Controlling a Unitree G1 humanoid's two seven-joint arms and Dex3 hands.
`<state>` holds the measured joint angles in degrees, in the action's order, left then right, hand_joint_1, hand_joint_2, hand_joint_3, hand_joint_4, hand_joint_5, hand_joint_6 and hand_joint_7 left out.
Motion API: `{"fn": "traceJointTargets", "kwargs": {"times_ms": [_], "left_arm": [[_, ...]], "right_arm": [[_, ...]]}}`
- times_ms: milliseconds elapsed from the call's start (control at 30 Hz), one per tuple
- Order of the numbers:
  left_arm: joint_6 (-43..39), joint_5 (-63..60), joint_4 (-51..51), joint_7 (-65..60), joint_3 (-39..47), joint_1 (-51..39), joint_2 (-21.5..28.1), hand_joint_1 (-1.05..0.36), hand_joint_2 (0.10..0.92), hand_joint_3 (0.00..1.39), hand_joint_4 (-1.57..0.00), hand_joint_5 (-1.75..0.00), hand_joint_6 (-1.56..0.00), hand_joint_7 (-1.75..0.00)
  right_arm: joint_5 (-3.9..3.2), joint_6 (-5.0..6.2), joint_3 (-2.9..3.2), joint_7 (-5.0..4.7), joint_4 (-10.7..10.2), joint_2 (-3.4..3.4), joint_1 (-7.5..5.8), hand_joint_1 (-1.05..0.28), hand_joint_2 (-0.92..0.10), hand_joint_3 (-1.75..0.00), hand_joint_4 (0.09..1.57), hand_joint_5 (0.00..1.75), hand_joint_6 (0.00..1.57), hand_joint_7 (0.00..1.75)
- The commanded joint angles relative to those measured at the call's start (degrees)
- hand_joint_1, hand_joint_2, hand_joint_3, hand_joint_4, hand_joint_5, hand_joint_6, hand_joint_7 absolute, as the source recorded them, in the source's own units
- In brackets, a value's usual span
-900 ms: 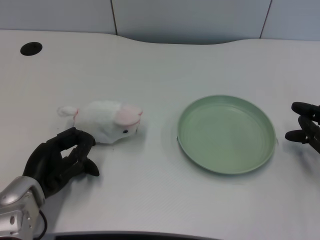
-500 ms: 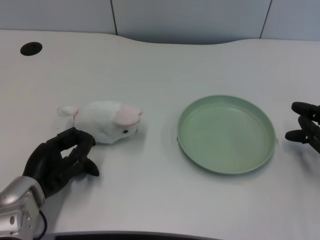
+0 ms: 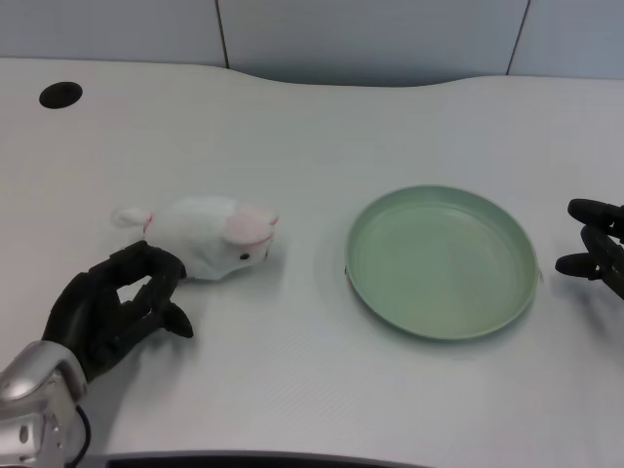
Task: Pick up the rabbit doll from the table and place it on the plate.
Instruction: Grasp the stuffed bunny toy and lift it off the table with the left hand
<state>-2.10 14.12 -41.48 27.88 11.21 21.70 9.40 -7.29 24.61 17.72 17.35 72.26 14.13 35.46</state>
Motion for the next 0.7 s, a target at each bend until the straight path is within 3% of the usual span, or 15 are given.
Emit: {"fn": "traceJointTargets", "kwargs": {"times_ms": [33, 267, 367, 500, 600, 700], "left_arm": [[-7.76, -2.92, 2.18, -1.24, -1.26, -1.95, 0.48, -0.53, 0.921, 0.50, -0.64, -1.75, -0.52, -1.53], [-16.09, -4.80, 2.65, -2.70, -1.85, -2.23, 0.67, -0.51, 0.921, 0.53, -0.65, -1.75, -0.55, -1.47], [-18.53, -8.39, 4.25, -5.31, -3.32, -2.12, 1.93, -0.52, 0.921, 0.54, -0.64, -1.75, -0.53, -1.50], [-21.30, -16.92, 7.20, -8.91, -6.58, 0.45, 6.67, -0.53, 0.921, 0.55, -0.57, -1.75, -0.45, -1.55], [-25.14, -22.95, 6.85, -11.62, -8.72, 3.00, 10.20, -0.52, 0.921, 0.51, -0.47, -1.75, -0.43, -1.42], [-28.94, -30.61, 4.99, -15.66, -11.76, 7.03, 14.49, -0.53, 0.921, 0.37, -0.41, -1.57, -0.46, -1.12]], "right_arm": [[0.14, 0.05, -0.16, -0.78, -0.08, 0.65, -0.11, -0.42, -0.92, -0.26, 0.72, 0.90, 0.98, 0.00], [0.20, 0.46, -0.22, -1.14, -0.13, 0.42, -0.24, -0.44, -0.92, -0.24, 0.73, 0.90, 0.99, 0.01], [0.37, 0.02, -0.43, -1.32, -0.17, 0.41, -0.09, -0.43, -0.92, -0.25, 0.73, 0.90, 0.98, 0.00], [0.78, 0.45, -0.81, -1.78, -0.30, 0.33, -0.15, -0.42, -0.92, -0.27, 0.72, 0.90, 0.98, 0.00], [0.53, 0.29, -0.68, -1.83, -0.25, 0.18, -0.19, -0.42, -0.92, -0.27, 0.71, 0.90, 0.98, 0.00], [0.24, 0.33, -0.51, -1.54, -0.19, 0.02, -0.19, -0.41, -0.92, -0.26, 0.72, 0.89, 0.97, 0.00]]}}
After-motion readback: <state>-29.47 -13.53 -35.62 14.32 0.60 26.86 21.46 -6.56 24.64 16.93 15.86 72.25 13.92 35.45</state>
